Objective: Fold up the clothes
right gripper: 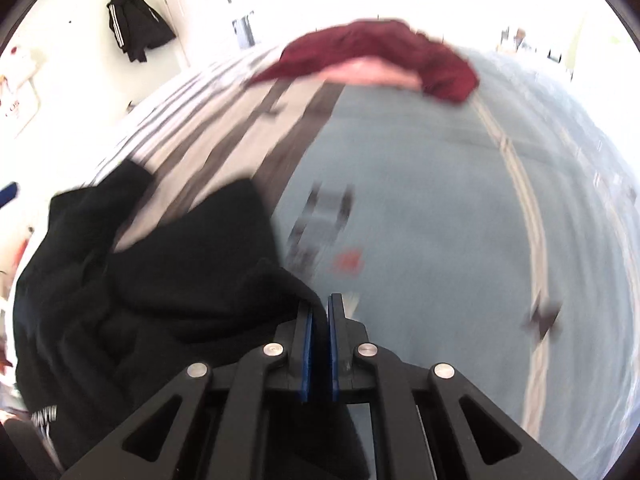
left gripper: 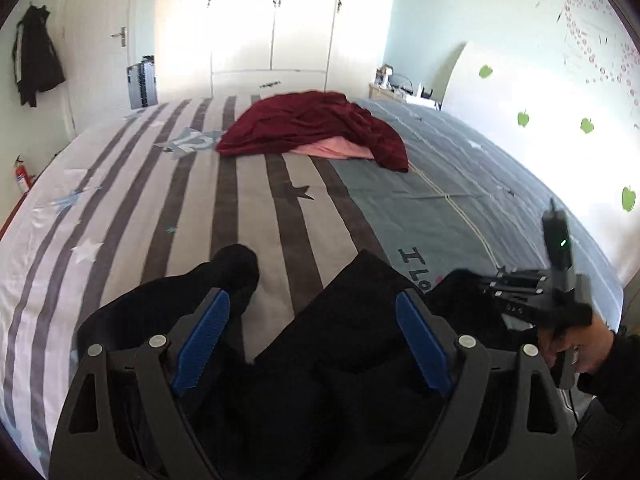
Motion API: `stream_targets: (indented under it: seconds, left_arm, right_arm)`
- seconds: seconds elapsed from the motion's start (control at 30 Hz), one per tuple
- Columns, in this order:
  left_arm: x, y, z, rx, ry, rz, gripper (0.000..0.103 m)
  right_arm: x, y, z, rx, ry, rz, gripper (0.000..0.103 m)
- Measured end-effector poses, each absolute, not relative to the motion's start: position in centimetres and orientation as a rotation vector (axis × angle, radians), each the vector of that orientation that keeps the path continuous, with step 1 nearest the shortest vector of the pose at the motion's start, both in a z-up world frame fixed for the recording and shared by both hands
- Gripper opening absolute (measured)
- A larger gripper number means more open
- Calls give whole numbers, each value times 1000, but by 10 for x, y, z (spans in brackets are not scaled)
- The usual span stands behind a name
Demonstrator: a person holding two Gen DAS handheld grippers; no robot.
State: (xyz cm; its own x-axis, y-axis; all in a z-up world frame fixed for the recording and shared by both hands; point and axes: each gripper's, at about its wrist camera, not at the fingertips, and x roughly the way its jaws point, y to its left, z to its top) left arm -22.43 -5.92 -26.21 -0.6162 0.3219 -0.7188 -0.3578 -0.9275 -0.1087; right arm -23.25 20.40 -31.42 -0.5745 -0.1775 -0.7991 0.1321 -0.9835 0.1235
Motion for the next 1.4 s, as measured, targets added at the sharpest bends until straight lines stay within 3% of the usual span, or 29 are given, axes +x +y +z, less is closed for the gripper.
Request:
stream_targets:
  seconds: [0.2,0.37,0.4,0.43,0.47,0.5,0.53,0.6,0.9,0.97,1.13,1.23,1.4]
  left_arm:
    - [-316,-9,-338,-1364,124,2364,84]
    - [-338,13,-382,-1493,167,2225,84]
    - [-335,16,-381,-1472,180,2228,79]
    - [-333,18,-380,-1451,193,2231,59]
    - [-330,21,-378,-1430,206,2234,51]
    - [-328,23,-377,-1409,219,2237,32]
    - [-325,25,-376,-1388,232,2240,15]
    - [-320,30,-373,-1345,258,2245,9]
    - [-385,-11,-343,-1183,134,2545,4]
    - [-408,-36,-331,-1164,100,2643,4]
    - [-461,-127,-295,-1240,-55,2865,2]
    - [-474,-156,-281,-1271,63,2933,2]
    - [-471,-193,-291,-1399,111,2926,6]
  right_arm:
    - [-289,215,-281,1191,-77,-2709,6]
    - [-295,217,-298,1188,-49,-2656,7]
    - [-294,217,-301,1199,-53,-2654,9]
    - [-292,217,-309,1226,-69,-2649,12]
    - [-289,221,-316,1256,-96,-2641,22]
    - [-284,227,-322,1276,-131,-2636,29]
    - [-282,228,-324,1289,-150,-2638,42]
    - [-265,236,-329,1318,-157,-2650,50]
    - [-233,254,-348,1427,-127,-2659,54]
    - [-248,252,-350,1427,-155,-2642,60]
    - [-283,229,-338,1438,-245,-2597,60]
    - [-289,208,-327,1504,-280,-2544,60]
    - [-271,183,-329,1642,-322,-2478,60]
